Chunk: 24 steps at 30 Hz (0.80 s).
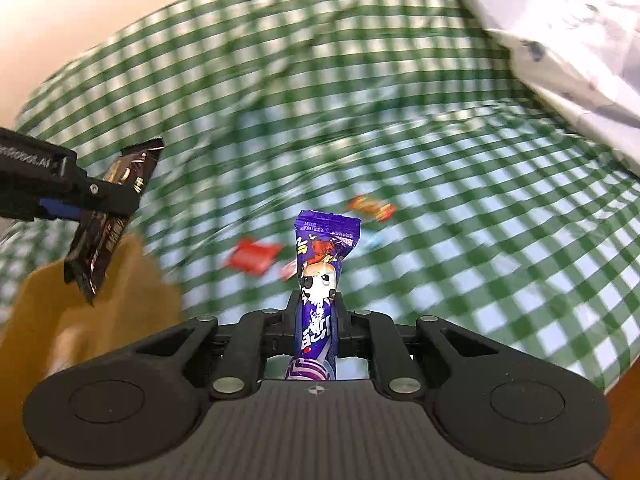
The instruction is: Organize snacks
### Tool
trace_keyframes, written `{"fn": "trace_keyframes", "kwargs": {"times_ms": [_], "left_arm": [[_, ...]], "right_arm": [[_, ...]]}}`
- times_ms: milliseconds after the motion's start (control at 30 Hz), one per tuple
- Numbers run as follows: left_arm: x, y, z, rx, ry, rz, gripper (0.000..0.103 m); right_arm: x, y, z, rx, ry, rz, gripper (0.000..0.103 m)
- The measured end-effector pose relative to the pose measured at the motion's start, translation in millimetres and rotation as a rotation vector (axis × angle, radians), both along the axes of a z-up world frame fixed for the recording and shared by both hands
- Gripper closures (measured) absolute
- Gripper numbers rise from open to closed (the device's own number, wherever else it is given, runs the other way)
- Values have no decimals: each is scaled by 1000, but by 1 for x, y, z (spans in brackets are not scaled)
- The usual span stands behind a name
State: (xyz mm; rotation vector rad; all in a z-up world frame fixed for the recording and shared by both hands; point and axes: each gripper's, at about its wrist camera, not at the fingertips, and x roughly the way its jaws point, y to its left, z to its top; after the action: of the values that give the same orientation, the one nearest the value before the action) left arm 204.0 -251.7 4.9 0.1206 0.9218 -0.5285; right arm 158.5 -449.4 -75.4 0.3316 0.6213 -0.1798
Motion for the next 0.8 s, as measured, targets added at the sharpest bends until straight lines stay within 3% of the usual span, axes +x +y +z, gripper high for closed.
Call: {"fn": "trace_keyframes", "kwargs": {"times_ms": [233, 400, 567, 800], "left_arm": [[-71, 121, 7, 68, 18, 145, 60], [-122, 175, 9, 71, 17, 237, 60], [-173, 206, 16, 57, -46, 264, 60], [-211, 226, 26, -14, -93, 262, 60]], "right_arm": [[-54, 87, 19, 42, 38, 213, 90], [-85, 151, 31, 43, 41, 331, 90], [-108, 197, 47, -8, 16, 405, 90], [-141, 227, 64, -76, -20, 426, 90]]}}
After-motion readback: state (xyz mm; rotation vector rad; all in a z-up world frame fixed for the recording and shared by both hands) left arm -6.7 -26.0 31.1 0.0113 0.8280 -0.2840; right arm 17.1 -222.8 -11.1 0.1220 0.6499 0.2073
